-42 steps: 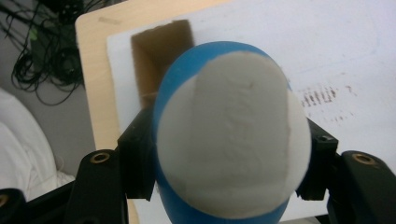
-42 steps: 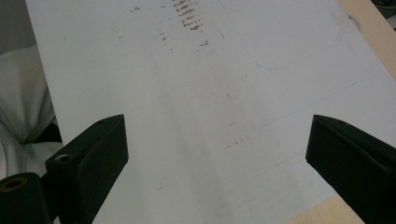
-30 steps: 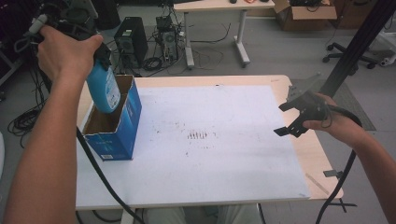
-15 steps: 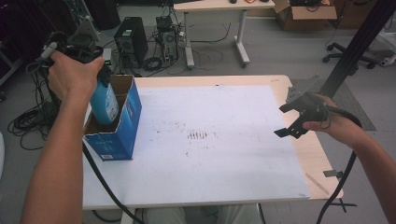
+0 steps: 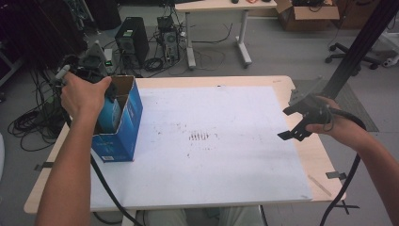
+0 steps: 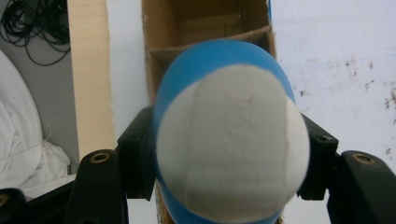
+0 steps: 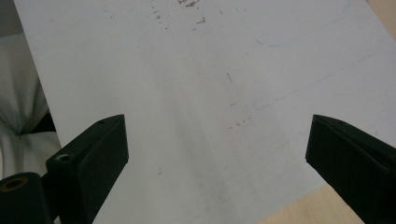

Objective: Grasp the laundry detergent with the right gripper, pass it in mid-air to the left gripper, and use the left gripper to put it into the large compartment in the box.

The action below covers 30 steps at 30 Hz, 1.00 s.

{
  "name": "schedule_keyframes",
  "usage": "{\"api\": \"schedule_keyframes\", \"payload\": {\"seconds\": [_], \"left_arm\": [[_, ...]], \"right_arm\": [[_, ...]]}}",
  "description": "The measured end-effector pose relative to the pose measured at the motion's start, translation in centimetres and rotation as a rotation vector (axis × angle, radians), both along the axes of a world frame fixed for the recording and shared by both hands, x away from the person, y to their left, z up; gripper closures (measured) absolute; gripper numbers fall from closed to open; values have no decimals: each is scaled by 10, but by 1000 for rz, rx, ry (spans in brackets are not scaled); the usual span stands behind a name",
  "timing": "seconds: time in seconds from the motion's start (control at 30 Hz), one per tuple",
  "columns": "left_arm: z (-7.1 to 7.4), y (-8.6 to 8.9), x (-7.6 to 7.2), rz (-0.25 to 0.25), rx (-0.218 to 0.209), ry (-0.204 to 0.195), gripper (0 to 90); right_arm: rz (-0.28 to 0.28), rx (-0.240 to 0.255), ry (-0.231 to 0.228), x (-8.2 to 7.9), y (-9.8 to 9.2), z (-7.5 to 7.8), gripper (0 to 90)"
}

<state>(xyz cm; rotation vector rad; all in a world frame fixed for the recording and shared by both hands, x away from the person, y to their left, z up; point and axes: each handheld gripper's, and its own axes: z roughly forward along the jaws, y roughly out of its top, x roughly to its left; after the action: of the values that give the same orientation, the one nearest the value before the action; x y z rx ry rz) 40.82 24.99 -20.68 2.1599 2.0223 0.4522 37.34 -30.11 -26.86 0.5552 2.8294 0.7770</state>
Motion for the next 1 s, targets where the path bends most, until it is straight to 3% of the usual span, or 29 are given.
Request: {"api": "schedule_keyframes", "payload": {"seconds": [0.63, 1.0], "left_arm": [[-55, 5, 4, -13, 13, 34, 376], [-72, 7, 7, -19, 13, 61, 376]], "right_arm": [[-9, -14, 19, -1, -2, -7, 55], [-19, -12, 23, 0, -4, -8, 55]]}}
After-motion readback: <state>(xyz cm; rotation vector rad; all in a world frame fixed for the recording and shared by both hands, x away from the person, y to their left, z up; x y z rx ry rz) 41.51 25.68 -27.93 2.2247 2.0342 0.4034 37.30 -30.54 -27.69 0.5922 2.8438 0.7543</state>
